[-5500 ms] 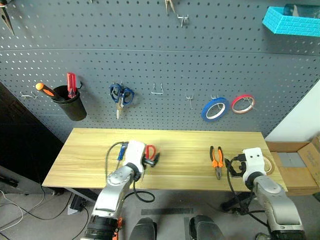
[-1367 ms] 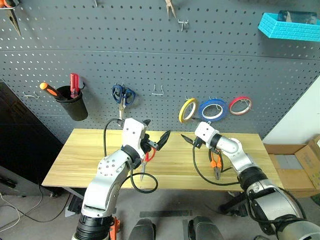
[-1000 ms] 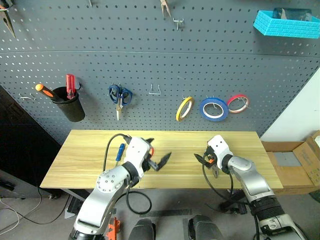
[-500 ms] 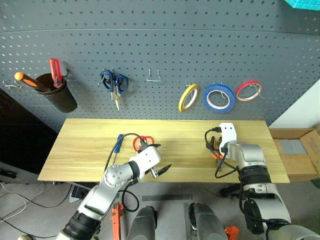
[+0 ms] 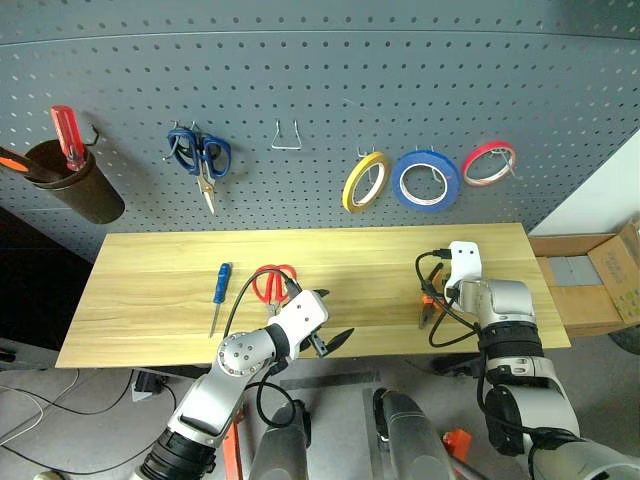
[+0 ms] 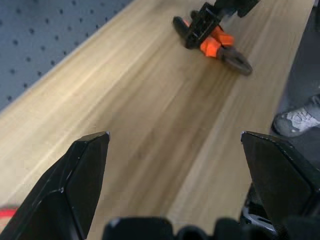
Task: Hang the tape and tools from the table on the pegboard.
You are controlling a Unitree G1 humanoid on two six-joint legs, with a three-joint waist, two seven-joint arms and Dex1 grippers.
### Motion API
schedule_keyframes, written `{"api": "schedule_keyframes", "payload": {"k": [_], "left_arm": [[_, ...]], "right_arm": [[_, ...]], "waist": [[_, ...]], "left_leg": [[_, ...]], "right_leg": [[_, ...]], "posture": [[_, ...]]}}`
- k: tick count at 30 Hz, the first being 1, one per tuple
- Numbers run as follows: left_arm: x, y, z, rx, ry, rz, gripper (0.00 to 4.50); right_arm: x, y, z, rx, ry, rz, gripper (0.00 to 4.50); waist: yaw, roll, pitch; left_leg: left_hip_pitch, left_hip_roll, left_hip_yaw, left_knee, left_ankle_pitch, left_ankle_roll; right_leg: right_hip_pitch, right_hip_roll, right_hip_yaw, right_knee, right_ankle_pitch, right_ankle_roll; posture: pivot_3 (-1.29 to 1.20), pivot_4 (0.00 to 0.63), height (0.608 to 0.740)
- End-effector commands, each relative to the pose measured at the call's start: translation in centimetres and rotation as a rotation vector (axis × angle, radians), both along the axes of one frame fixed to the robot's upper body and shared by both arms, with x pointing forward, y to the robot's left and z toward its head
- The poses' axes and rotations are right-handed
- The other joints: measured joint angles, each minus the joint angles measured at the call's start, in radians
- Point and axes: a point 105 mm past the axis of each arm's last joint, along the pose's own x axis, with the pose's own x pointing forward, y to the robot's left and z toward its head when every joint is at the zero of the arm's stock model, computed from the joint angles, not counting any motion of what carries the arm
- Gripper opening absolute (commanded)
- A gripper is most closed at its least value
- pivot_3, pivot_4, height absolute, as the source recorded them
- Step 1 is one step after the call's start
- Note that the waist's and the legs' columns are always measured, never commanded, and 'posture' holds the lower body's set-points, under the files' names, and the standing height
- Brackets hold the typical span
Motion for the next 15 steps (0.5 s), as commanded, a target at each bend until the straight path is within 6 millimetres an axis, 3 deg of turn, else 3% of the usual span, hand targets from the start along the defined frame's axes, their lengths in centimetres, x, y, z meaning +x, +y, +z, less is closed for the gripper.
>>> {"api": "schedule_keyframes", "payload": {"k": [1, 6, 10, 15], "left_arm": [[-0.4, -0.5, 1.6, -0.029, -0.039, -0.025, 4.50], [-0.5, -0.5, 1.5, -0.024, -0.032, -0.026, 4.50], [-0.6, -0.9, 1.5, -0.029, -0.029, -0.033, 4.50], [-0.6, -1.0, 1.6, -0.031, -0.033, -0.041, 4.50]], "right_arm": [[-1.2, 0.8, -2.3, 0.072, 0.114, -0.039, 4.09], [0.1, 2.6, -1.1, 0.079, 0.031, 0.078, 2.74], [0.4, 3.7, -0.6, 0.054, -0.014, 0.205, 2.69], [-0.1, 5.6, 0.1, -0.120, -0.121, 0.578, 2.69]], "waist": [[0.001, -0.001, 0.001], [-0.002, -0.002, 0.002], [-0.004, -0.003, 0.004], [-0.001, -0.002, 0.004]], "left_leg": [[0.000, 0.000, 0.000, 0.000, 0.000, 0.000], [0.000, 0.000, 0.000, 0.000, 0.000, 0.000], [0.000, 0.001, 0.000, -0.001, 0.000, 0.000], [-0.001, 0.001, 0.000, -0.002, 0.000, 0.000]], "right_leg": [[0.000, 0.000, 0.000, 0.000, 0.000, 0.000], [0.000, 0.000, 0.000, -0.001, 0.000, 0.000], [0.000, 0.001, 0.000, -0.001, 0.000, 0.000], [-0.001, 0.001, 0.000, -0.002, 0.000, 0.000]], "posture": [[0.03, 0.382, 0.740], [0.03, 0.377, 0.740], [0.02, 0.368, 0.740], [0.03, 0.346, 0.740]]}}
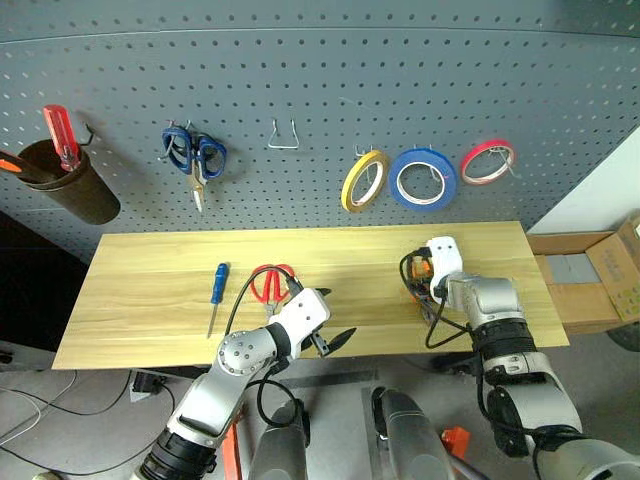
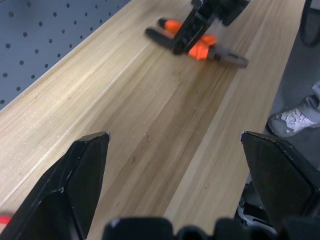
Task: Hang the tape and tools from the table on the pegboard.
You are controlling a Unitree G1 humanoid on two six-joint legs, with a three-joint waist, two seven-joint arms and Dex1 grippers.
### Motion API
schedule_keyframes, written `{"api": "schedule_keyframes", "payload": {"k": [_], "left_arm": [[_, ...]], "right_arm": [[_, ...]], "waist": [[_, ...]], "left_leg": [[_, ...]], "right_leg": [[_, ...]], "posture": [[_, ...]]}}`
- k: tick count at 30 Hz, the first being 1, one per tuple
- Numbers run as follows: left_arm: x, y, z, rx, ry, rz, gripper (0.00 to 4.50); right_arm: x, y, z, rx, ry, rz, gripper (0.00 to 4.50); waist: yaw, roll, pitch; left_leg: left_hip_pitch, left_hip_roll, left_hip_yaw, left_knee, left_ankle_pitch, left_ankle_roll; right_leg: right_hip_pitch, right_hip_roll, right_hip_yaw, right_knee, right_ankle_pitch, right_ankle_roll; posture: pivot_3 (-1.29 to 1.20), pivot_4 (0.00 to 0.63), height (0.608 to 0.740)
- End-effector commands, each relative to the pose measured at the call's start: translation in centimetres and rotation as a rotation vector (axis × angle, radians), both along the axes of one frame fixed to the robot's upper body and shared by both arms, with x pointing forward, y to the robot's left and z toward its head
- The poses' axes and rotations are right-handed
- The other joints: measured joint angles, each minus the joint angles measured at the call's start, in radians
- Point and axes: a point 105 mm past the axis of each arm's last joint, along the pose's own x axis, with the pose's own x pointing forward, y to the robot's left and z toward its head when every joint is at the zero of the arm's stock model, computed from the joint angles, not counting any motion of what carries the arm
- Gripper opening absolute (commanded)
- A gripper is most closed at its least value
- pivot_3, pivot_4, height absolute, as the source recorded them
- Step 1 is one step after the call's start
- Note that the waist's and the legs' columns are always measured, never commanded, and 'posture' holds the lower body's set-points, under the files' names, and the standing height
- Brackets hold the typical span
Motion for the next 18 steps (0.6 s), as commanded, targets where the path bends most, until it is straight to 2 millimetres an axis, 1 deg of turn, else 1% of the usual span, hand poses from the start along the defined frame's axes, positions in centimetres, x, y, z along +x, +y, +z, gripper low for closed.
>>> {"api": "schedule_keyframes", "payload": {"k": [1, 2, 6, 9, 11, 13, 14, 15, 16, 18], "left_arm": [[-0.3, -0.6, 1.0, -0.021, -0.034, -0.027, 4.50], [-0.2, -0.6, 0.9, -0.021, -0.035, -0.028, 4.50], [-0.5, -0.3, 1.8, -0.073, -0.037, -0.001, 4.50], [-2.3, -0.1, 3.3, -0.198, -0.016, 0.057, 4.50], [-3.6, 0.3, 3.9, -0.260, 0.008, 0.090, 4.50], [-4.7, 1.1, 4.1, -0.305, 0.039, 0.137, 4.50], [-5.0, 1.6, 4.2, -0.325, 0.049, 0.170, 4.50], [-5.1, 1.9, 4.3, -0.337, 0.056, 0.193, 4.50], [-5.1, 2.4, 4.6, -0.352, 0.044, 0.231, 4.50], [-4.8, 3.0, 5.4, -0.388, 0.022, 0.291, 4.50]], "right_arm": [[-0.8, 1.8, 0.1, -0.083, -0.069, 0.248, 2.69], [-0.8, 1.8, 0.2, -0.097, -0.086, 0.271, 2.69], [-1.6, 2.5, 3.4, -0.074, -0.252, 0.421, 2.69], [-2.7, 3.0, 6.5, -0.068, -0.419, 0.508, 2.69], [-3.5, 4.0, 8.7, -0.007, -0.511, 0.537, 2.69], [-4.5, 5.9, 11.6, 0.137, -0.613, 0.565, 2.69], [-5.0, 6.8, 12.9, 0.194, -0.655, 0.573, 2.69], [-5.3, 7.3, 13.7, 0.230, -0.680, 0.577, 2.69], [-5.6, 8.2, 14.9, 0.279, -0.717, 0.576, 2.69], [-5.7, 9.4, 16.8, 0.361, -0.766, 0.546, 2.69]], "waist": [[0.001, 0.000, 0.000], [0.001, 0.000, 0.000], [0.008, 0.000, 0.000], [0.008, 0.001, 0.000], [0.008, 0.000, -0.002], [0.010, 0.001, -0.006], [0.009, 0.000, -0.009], [0.012, 0.001, -0.013], [0.018, 0.001, -0.016], [0.028, 0.000, -0.029]], "left_leg": [[-0.001, 0.000, 0.000, 0.000, 0.000, 0.000], [-0.002, -0.001, 0.000, 0.000, 0.000, 0.000], [-0.008, -0.001, 0.000, 0.000, 0.000, -0.001], [-0.012, -0.001, 0.001, 0.001, 0.000, -0.001], [-0.014, -0.001, 0.001, 0.001, 0.000, -0.002], [-0.014, 0.000, 0.001, 0.001, -0.001, -0.003], [-0.014, 0.000, 0.000, 0.001, 0.000, -0.003], [-0.014, 0.001, 0.000, 0.001, 0.000, -0.003], [-0.014, 0.000, 0.000, 0.001, 0.000, -0.003], [-0.015, 0.000, -0.001, 0.001, 0.002, -0.006]], "right_leg": [[-0.001, 0.000, 0.000, 0.000, 0.000, 0.001], [-0.002, 0.000, 0.000, 0.000, 0.000, 0.001], [-0.010, -0.001, 0.001, 0.001, 0.000, 0.001], [-0.015, -0.001, 0.001, 0.002, 0.002, -0.002], [-0.016, -0.002, 0.001, 0.001, 0.003, -0.003], [-0.016, -0.002, 0.001, 0.001, 0.003, -0.003], [-0.016, -0.002, 0.001, 0.002, 0.003, -0.003], [-0.016, -0.001, 0.001, 0.001, 0.003, -0.003], [-0.016, -0.001, 0.000, 0.002, 0.003, -0.003], [-0.016, -0.001, -0.001, 0.001, 0.002, -0.001]], "posture": [[0.03, 0.346, 0.740], [0.03, 0.335, 0.740], [0.03, 0.295, 0.740], [0.04, 0.260, 0.740], [0.04, 0.242, 0.740], [0.05, 0.207, 0.740], [0.06, 0.200, 0.740], [0.06, 0.200, 0.740], [0.07, 0.172, 0.740], [0.09, 0.153, 0.740]]}}
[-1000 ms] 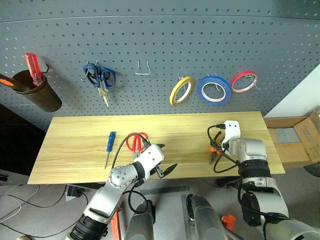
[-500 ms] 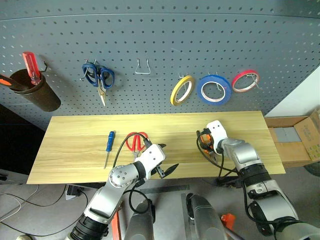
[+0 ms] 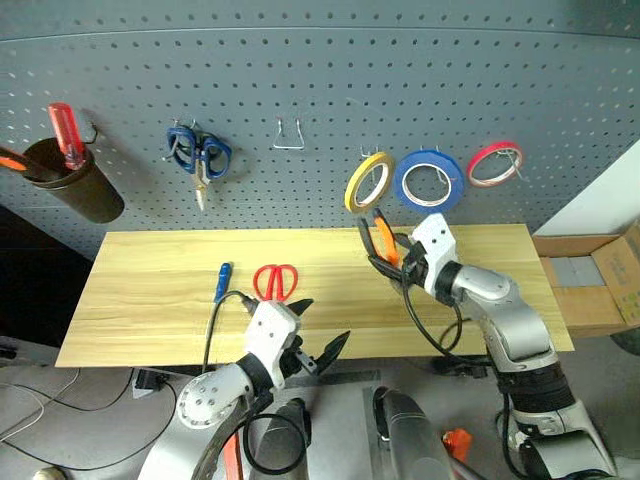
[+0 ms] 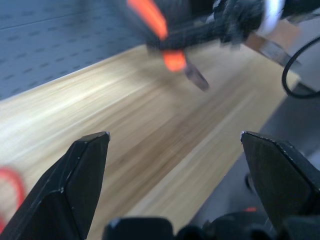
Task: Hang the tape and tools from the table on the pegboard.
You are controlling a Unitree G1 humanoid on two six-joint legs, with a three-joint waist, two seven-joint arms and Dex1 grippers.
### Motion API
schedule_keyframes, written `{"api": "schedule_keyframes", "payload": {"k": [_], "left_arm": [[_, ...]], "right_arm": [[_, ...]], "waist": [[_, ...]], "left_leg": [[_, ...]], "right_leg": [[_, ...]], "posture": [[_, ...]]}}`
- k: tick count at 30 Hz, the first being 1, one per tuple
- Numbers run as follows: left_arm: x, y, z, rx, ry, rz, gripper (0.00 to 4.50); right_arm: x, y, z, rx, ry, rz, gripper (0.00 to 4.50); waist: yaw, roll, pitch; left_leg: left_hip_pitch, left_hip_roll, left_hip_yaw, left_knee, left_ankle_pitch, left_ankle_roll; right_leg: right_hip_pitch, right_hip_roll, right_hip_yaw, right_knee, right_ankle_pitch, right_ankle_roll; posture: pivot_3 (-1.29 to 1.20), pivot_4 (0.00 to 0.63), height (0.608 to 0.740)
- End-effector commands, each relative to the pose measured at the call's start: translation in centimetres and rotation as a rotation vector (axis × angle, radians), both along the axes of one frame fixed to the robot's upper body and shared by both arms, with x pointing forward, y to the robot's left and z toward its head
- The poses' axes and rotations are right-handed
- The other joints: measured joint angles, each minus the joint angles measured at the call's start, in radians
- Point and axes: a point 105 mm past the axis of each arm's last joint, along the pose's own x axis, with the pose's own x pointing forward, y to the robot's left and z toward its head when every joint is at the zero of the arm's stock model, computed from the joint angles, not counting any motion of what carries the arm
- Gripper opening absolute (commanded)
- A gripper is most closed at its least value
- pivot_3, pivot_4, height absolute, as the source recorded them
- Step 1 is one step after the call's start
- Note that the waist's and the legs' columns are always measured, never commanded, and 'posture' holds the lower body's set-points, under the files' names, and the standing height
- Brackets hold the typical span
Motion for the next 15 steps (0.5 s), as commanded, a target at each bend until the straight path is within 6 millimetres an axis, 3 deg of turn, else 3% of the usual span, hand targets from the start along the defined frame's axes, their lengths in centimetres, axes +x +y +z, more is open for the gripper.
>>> {"api": "schedule_keyframes", "payload": {"k": [1, 5, 8, 15], "left_arm": [[0.4, 0.9, 2.8, -0.066, -0.089, 0.108, 4.50], [2.4, 2.1, 4.5, -0.085, -0.185, 0.257, 4.50], [4.1, 2.8, 5.9, -0.098, -0.249, 0.340, 4.50], [7.9, 2.4, 7.0, -0.139, -0.266, 0.338, 4.50]], "right_arm": [[-0.6, 2.1, 5.6, 0.197, -0.112, 0.012, 2.69], [-0.5, 5.3, 10.9, 0.361, -0.218, 0.046, 2.69], [0.5, 6.1, 14.0, 0.423, -0.330, 0.025, 2.69], [4.3, 6.7, 18.2, 0.423, -0.607, -0.119, 2.69]], "waist": [[0.007, -0.001, -0.015], [0.032, -0.004, -0.052], [0.047, -0.005, -0.093], [0.060, -0.011, -0.126]], "left_leg": [[0.000, 0.000, 0.000, 0.001, 0.000, 0.000], [0.000, -0.002, -0.001, 0.001, 0.004, -0.005], [0.002, -0.001, -0.001, 0.000, 0.005, -0.006], [0.019, -0.002, -0.001, 0.000, 0.005, -0.004]], "right_leg": [[0.000, 0.000, 0.000, 0.000, 0.000, 0.000], [0.001, 0.000, 0.000, 0.000, 0.006, -0.001], [0.002, 0.000, -0.001, 0.000, 0.007, -0.002], [0.022, 0.001, -0.002, -0.003, 0.005, 0.001]], "posture": [[0.11, 0.126, 0.740], [0.14, 0.074, 0.740], [0.15, 0.057, 0.740], [0.17, 0.053, 0.740]]}}
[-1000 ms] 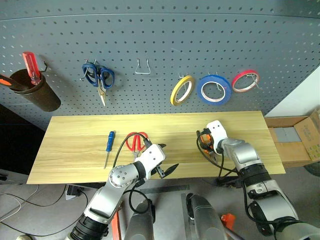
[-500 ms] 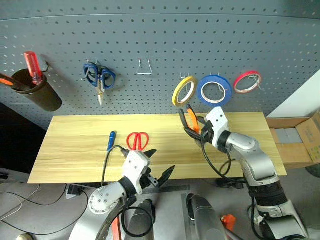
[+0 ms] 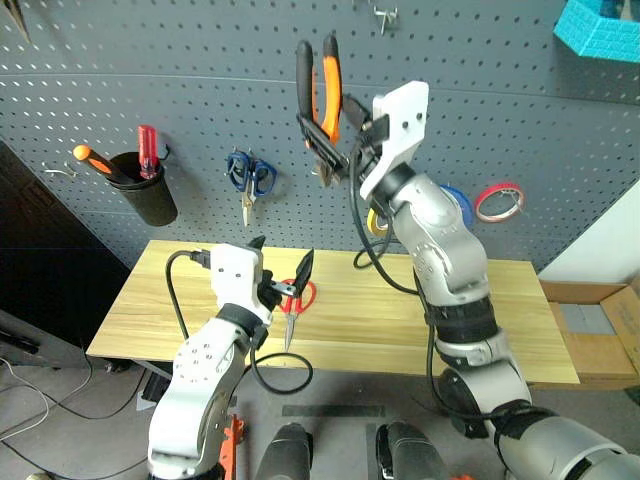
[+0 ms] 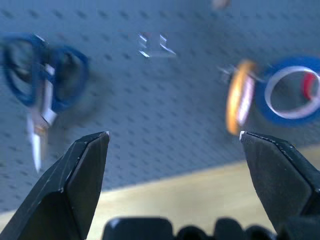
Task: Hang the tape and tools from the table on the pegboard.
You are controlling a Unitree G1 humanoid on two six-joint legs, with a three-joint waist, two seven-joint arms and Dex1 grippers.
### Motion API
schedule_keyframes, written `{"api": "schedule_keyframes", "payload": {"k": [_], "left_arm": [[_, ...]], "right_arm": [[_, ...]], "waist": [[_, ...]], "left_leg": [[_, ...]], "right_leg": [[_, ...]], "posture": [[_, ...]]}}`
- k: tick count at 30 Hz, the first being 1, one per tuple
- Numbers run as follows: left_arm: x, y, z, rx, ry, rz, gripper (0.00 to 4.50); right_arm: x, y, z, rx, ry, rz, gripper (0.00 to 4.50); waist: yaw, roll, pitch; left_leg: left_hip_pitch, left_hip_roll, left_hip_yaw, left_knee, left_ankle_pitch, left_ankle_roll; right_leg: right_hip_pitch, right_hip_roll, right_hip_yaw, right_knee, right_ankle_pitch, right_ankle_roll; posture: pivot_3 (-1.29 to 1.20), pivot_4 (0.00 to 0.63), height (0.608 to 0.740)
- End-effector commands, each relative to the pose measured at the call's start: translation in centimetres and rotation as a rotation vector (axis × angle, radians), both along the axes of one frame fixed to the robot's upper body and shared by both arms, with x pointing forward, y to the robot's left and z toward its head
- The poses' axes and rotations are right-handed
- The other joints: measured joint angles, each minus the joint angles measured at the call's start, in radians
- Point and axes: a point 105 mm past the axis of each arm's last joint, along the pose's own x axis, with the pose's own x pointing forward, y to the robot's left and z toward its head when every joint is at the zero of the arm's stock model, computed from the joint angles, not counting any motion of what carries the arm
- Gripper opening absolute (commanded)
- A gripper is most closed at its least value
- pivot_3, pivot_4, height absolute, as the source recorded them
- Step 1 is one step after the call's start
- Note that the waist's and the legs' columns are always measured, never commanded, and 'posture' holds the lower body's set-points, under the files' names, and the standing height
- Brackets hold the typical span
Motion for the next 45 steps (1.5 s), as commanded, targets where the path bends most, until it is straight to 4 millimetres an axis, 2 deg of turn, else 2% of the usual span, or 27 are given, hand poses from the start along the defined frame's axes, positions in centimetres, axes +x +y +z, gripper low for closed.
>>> {"api": "schedule_keyframes", "payload": {"k": [1, 5, 11, 14, 21, 24, 27, 35, 40, 45], "left_arm": [[1.3, -0.3, 0.6, -0.024, -0.023, -0.010, 4.50], [3.1, 0.1, 0.3, -0.010, -0.002, -0.009, 4.50], [5.8, 0.4, 2.1, -0.007, -0.046, 0.003, 4.50], [6.5, 0.1, 2.2, 0.015, -0.049, -0.014, 4.50], [6.0, 0.0, 1.7, 0.057, -0.024, -0.057, 4.50], [5.6, 0.0, 1.5, 0.068, -0.008, -0.064, 4.50], [5.1, -0.1, 1.3, 0.073, 0.005, -0.070, 4.50], [4.4, -0.1, 1.3, 0.081, 0.015, -0.071, 4.50], [4.0, 0.0, 1.5, 0.085, 0.014, -0.063, 4.50], [3.7, 0.1, 1.5, 0.089, 0.022, -0.061, 4.50]], "right_arm": [[1.0, -0.5, 2.8, 0.048, -0.162, -0.109, 2.69], [2.6, -0.2, 3.1, 0.051, -0.195, -0.172, 2.69], [3.7, 1.0, 2.1, 0.030, -0.169, -0.174, 2.69], [4.0, 1.6, 1.4, 0.026, -0.140, -0.161, 2.69], [4.1, 2.3, 1.5, 0.048, -0.118, -0.156, 2.69], [4.2, 2.5, 1.3, 0.053, -0.111, -0.152, 2.69], [4.2, 2.5, 1.4, 0.061, -0.115, -0.158, 2.69], [4.2, 1.3, 2.4, 0.113, -0.160, -0.220, 2.69], [3.9, 1.9, -0.9, 0.088, -0.163, -0.248, 2.69], [3.5, 1.9, -1.3, 0.097, -0.197, -0.295, 2.69]], "waist": [[-0.002, -0.001, -0.004], [-0.003, -0.001, -0.004], [-0.004, 0.000, 0.005], [-0.005, 0.002, 0.021], [-0.008, 0.002, 0.085], [-0.009, 0.002, 0.099], [-0.008, 0.002, 0.116], [-0.005, 0.001, 0.128], [0.001, 0.001, 0.130], [0.001, 0.000, 0.132]], "left_leg": [[0.002, 0.000, 0.000, 0.000, 0.000, 0.000], [0.003, 0.001, 0.001, -0.003, 0.000, 0.000], [0.003, 0.001, 0.001, -0.005, 0.000, 0.000], [0.003, 0.001, 0.001, -0.006, 0.000, 0.000], [0.001, 0.002, 0.000, -0.005, 0.000, 0.001], [-0.008, 0.002, -0.001, -0.004, 0.000, 0.001], [-0.010, 0.001, 0.000, 0.000, 0.000, 0.001], [-0.009, 0.001, -0.001, 0.000, 0.001, 0.001], [-0.010, 0.000, -0.002, 0.000, 0.001, 0.001], [-0.013, 0.000, -0.001, -0.002, 0.001, 0.000]], "right_leg": [[0.001, 0.000, 0.000, 0.001, 0.000, -0.001], [0.000, 0.001, 0.002, 0.003, 0.002, -0.006], [-0.002, 0.001, 0.002, 0.002, 0.001, -0.007], [-0.002, 0.001, 0.002, 0.002, 0.001, -0.007], [-0.005, 0.001, 0.001, 0.005, 0.000, -0.009], [-0.015, 0.001, 0.001, 0.009, 0.000, -0.009], [-0.019, 0.000, 0.002, 0.016, 0.000, -0.009], [-0.019, 0.000, 0.002, 0.018, 0.000, -0.009], [-0.019, -0.001, 0.001, 0.017, 0.000, -0.009], [-0.022, -0.001, 0.002, 0.015, 0.000, -0.009]], "posture": [[0.17, 0.054, 0.740], [0.18, 0.092, 0.740], [0.19, 0.171, 0.740], [0.19, 0.214, 0.740], [0.21, 0.298, 0.740], [0.23, 0.320, 0.740], [0.23, 0.330, 0.740], [0.26, 0.319, 0.740], [0.28, 0.304, 0.740], [0.29, 0.304, 0.740]]}}
